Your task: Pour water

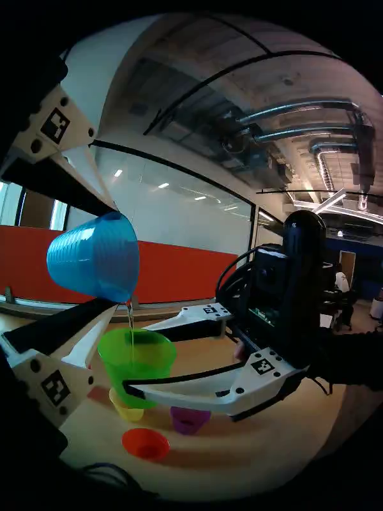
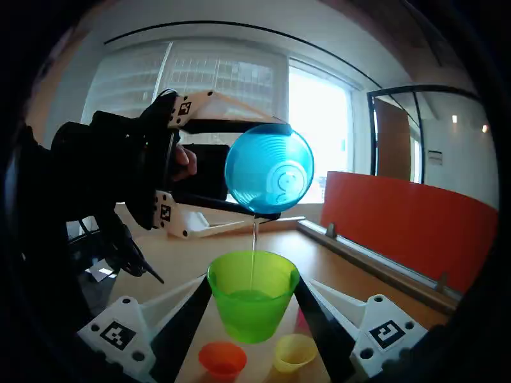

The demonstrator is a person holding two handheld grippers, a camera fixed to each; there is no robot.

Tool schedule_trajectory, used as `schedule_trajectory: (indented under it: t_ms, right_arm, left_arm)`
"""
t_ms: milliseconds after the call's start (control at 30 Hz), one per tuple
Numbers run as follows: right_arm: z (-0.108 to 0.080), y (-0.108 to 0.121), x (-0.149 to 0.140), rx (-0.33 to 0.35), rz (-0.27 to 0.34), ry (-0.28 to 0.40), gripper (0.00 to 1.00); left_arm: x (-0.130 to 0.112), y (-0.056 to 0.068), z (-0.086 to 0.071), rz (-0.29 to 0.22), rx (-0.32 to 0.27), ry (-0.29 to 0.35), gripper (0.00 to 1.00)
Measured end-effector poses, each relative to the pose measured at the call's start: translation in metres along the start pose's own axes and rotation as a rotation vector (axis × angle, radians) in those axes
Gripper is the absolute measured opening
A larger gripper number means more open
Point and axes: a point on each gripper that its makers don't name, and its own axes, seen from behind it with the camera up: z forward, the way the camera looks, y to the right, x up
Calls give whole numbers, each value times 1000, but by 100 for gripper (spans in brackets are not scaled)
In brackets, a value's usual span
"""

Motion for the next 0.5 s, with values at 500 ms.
schedule_trajectory:
  t_ms: [500]
  right_arm:
    - [1,-2,0,5,-2,1,92]
  left_arm:
    - [0,0,2,18,-1,-2,87]
